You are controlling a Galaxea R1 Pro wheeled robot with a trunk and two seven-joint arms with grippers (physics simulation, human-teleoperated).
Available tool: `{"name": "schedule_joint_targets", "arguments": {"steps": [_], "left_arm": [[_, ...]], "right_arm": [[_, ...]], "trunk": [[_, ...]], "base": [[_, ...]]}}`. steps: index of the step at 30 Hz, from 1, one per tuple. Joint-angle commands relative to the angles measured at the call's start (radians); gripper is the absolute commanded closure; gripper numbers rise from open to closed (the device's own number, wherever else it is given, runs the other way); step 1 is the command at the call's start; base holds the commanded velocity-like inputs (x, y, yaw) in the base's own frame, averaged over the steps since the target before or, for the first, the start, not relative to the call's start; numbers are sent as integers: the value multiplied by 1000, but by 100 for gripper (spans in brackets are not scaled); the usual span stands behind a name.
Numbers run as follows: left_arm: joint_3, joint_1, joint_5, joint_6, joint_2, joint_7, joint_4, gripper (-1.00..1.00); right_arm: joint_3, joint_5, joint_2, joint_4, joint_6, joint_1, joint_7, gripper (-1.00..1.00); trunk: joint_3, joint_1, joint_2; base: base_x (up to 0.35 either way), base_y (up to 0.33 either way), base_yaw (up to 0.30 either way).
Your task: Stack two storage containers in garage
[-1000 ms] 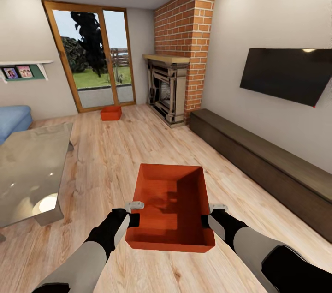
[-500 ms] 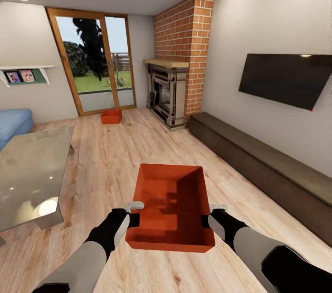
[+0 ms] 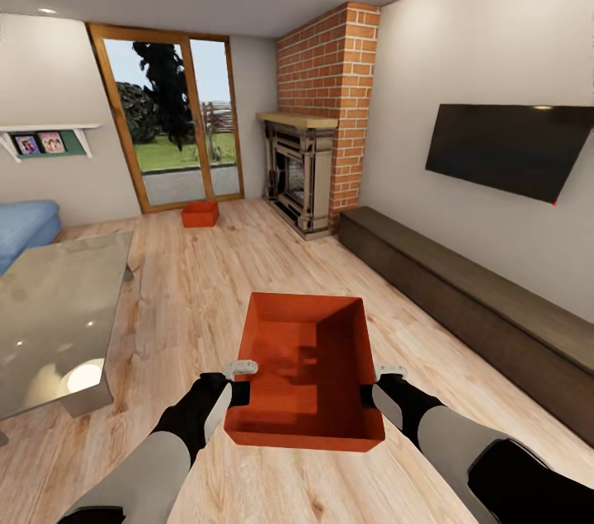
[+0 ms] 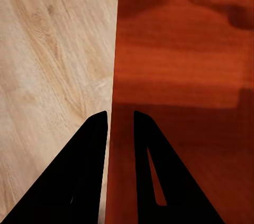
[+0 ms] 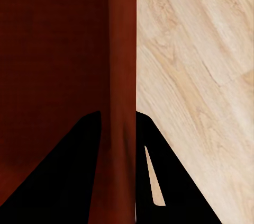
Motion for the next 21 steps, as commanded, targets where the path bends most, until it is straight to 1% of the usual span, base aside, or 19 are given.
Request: {"name": "schedule_joint_targets", "arguments": {"steps": [1,21], "left_arm": [[4,0,-21,8,0,7,1,100],[3,0,-21,8,1,8,1,100]], "right_arm": [[35,-16,-1,-17,-12,-1,-5,100],[35,-16,-1,-17,-12,-1,-5,100]], "trunk": [[-1,1,-2],[30,1,-2]], "base": [[0,0,0],[0,0,0]]}}
